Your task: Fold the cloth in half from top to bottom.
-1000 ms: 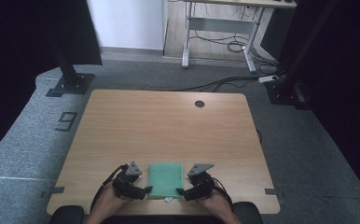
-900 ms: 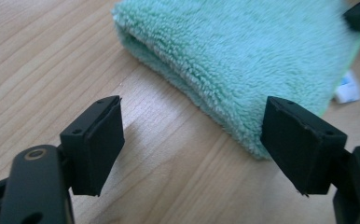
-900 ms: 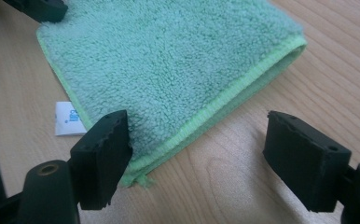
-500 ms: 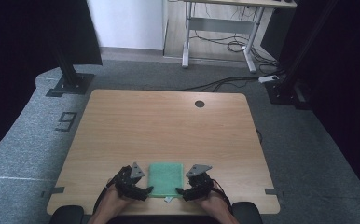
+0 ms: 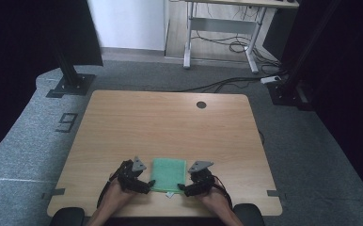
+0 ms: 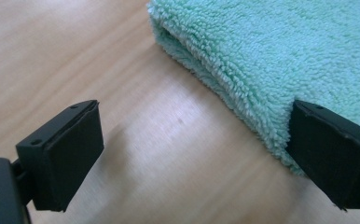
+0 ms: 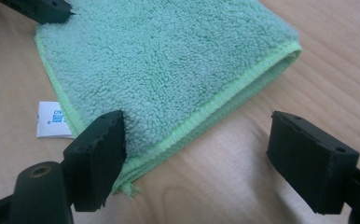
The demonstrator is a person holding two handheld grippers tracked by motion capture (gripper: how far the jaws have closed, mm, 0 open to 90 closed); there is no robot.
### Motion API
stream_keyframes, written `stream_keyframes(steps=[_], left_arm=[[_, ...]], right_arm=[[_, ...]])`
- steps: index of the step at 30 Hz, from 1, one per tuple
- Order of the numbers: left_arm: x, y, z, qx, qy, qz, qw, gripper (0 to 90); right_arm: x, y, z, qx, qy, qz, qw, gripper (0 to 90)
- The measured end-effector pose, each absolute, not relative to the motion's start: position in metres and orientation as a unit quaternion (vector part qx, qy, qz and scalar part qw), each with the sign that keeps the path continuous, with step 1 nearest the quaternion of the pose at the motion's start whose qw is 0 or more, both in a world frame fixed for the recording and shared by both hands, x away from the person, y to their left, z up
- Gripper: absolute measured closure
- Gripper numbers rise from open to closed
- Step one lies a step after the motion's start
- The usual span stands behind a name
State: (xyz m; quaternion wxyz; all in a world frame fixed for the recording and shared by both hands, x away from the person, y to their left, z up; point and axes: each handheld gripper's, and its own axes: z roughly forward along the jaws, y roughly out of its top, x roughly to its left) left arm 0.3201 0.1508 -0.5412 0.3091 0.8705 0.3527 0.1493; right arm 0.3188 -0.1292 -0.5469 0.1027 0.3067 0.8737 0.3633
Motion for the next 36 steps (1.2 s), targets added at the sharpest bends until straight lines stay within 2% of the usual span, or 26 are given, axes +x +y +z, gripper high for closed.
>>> stream_keyframes(steps=[13,36], left_arm=[[0.351,0.146,-0.542,0.864,0.361,0.162,0.311,5.2],[0.387,0.146,-0.542,0.858,0.368,0.172,0.314,5.2]], right_arm=[[0.350,-0.132,-0.547,0.324,0.867,0.361,0.112,20.1],[0.383,-0.133,-0.546,0.340,0.860,0.361,0.123,22.3]])
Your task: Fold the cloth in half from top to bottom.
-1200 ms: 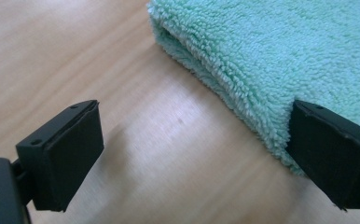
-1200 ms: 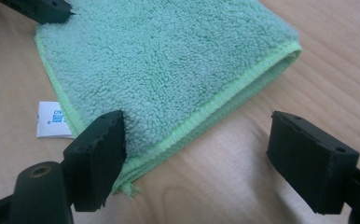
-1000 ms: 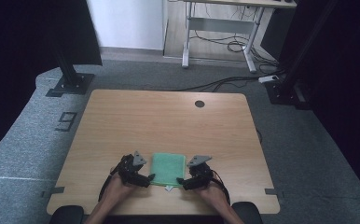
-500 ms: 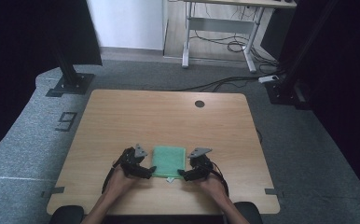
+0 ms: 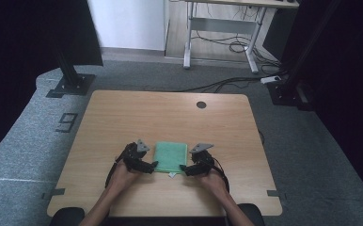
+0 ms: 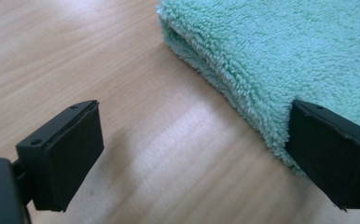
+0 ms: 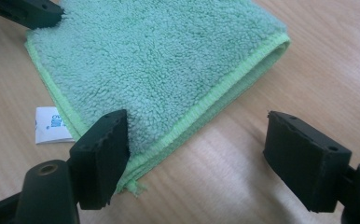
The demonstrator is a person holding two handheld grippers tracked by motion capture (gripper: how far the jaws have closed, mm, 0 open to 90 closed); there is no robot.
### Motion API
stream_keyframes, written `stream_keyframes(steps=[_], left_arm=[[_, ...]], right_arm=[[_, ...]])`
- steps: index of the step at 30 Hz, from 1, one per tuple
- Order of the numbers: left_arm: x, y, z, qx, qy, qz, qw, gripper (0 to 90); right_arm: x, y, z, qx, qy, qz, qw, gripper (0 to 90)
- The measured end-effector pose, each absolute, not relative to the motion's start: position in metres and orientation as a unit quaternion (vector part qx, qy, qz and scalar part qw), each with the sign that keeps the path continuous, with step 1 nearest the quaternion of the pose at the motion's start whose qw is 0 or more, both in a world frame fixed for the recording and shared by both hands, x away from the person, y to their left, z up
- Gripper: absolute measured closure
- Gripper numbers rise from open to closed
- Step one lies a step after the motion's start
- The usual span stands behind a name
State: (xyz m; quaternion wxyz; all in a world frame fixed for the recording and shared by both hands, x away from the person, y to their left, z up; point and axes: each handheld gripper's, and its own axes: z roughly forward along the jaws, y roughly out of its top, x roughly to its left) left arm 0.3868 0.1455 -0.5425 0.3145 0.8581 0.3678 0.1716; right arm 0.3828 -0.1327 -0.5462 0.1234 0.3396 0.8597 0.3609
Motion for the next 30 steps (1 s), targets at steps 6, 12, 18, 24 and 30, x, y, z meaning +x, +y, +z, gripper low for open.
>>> stream_keyframes(steps=[6,12,18,24,30], left_arm=[[0.399,0.146,-0.543,0.856,0.371,0.173,0.316,5.2],[0.413,0.145,-0.542,0.854,0.375,0.180,0.313,5.2],[0.423,0.145,-0.543,0.849,0.382,0.181,0.317,5.2],[0.433,0.146,-0.543,0.847,0.386,0.185,0.315,5.0],[0.434,0.145,-0.543,0.847,0.388,0.183,0.313,5.1]], right_arm=[[0.394,-0.132,-0.546,0.343,0.859,0.359,0.129,22.8],[0.406,-0.132,-0.546,0.348,0.856,0.359,0.134,23.5],[0.420,-0.133,-0.546,0.355,0.852,0.358,0.138,23.7],[0.431,-0.132,-0.547,0.367,0.846,0.361,0.135,23.6],[0.432,-0.133,-0.548,0.373,0.843,0.366,0.133,23.8]])
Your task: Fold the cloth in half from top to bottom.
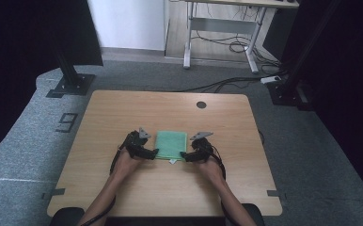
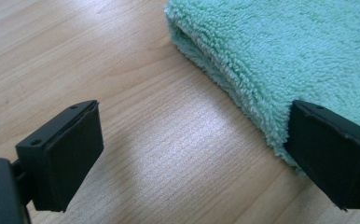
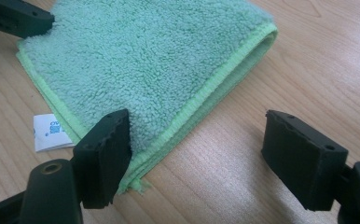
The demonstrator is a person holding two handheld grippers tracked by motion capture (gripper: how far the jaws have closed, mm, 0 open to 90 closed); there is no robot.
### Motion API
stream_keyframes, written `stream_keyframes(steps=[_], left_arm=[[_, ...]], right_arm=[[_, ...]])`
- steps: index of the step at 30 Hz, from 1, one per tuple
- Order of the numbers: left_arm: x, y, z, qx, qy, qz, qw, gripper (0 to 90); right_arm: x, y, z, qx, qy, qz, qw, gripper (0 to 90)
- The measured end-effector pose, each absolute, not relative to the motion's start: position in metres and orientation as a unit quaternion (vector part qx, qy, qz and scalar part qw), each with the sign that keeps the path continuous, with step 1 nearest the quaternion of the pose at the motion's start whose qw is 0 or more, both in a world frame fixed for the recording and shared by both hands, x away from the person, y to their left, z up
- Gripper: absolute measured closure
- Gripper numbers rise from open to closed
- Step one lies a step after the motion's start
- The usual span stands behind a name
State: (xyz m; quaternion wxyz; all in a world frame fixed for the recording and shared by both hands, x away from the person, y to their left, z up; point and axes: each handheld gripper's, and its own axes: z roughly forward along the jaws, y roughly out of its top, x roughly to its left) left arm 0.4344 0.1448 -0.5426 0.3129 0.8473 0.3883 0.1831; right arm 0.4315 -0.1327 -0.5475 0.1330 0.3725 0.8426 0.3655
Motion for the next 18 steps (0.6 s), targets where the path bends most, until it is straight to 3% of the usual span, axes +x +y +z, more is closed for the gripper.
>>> stream_keyframes(steps=[12,18], left_arm=[[0.432,0.146,-0.532,0.850,0.375,0.176,0.326,5.1],[0.425,0.147,-0.520,0.851,0.359,0.166,0.345,1.8]], right_arm=[[0.430,-0.131,-0.541,0.369,0.847,0.360,0.132,24.3],[0.425,-0.131,-0.533,0.361,0.847,0.367,0.133,19.2]])
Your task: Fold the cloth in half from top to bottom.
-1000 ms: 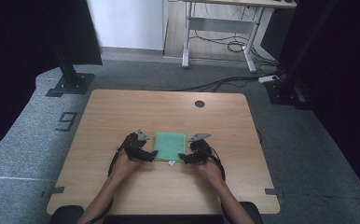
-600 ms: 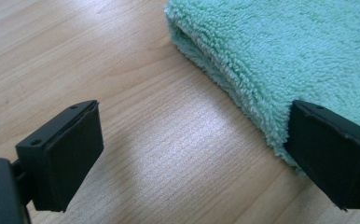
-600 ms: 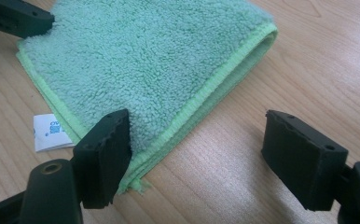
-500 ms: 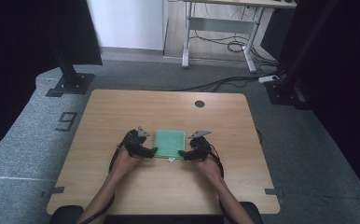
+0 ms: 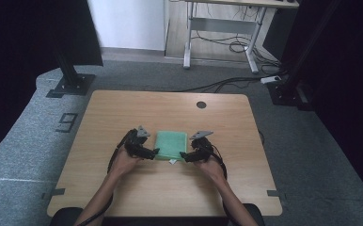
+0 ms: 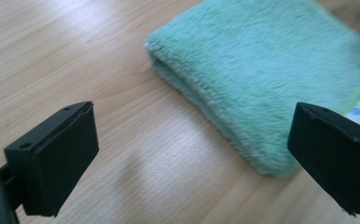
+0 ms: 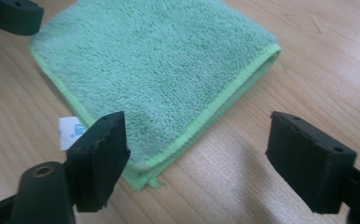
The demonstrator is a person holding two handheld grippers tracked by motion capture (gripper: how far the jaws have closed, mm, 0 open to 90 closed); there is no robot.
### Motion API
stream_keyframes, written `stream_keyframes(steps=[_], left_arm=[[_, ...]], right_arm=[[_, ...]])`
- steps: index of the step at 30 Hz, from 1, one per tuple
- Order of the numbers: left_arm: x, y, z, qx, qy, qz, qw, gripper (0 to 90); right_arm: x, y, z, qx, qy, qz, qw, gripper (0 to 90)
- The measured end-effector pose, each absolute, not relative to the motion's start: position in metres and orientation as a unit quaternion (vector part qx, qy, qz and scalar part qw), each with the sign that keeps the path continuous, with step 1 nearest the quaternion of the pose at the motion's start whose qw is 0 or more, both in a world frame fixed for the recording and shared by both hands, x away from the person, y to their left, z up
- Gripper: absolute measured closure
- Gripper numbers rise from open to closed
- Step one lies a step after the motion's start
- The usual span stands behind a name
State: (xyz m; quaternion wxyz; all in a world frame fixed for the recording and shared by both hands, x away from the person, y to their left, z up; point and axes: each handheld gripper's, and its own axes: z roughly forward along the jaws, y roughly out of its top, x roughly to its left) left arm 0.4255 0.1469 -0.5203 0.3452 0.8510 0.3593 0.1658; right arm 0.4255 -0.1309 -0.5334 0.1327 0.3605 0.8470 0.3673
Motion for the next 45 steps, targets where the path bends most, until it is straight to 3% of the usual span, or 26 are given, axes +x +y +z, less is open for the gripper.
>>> stream_keyframes(steps=[9,18,45], left_arm=[[0.411,0.152,-0.508,0.856,0.340,0.164,0.354,0.0],[0.395,0.165,-0.498,0.851,0.334,0.180,0.363,0.0],[0.349,0.204,-0.500,0.850,0.336,0.191,0.359,0.0]], right_arm=[[0.416,-0.138,-0.520,0.352,0.850,0.370,0.130,12.4],[0.406,-0.149,-0.513,0.351,0.849,0.371,0.137,0.0],[0.363,-0.189,-0.499,0.343,0.847,0.373,0.162,0.0]])
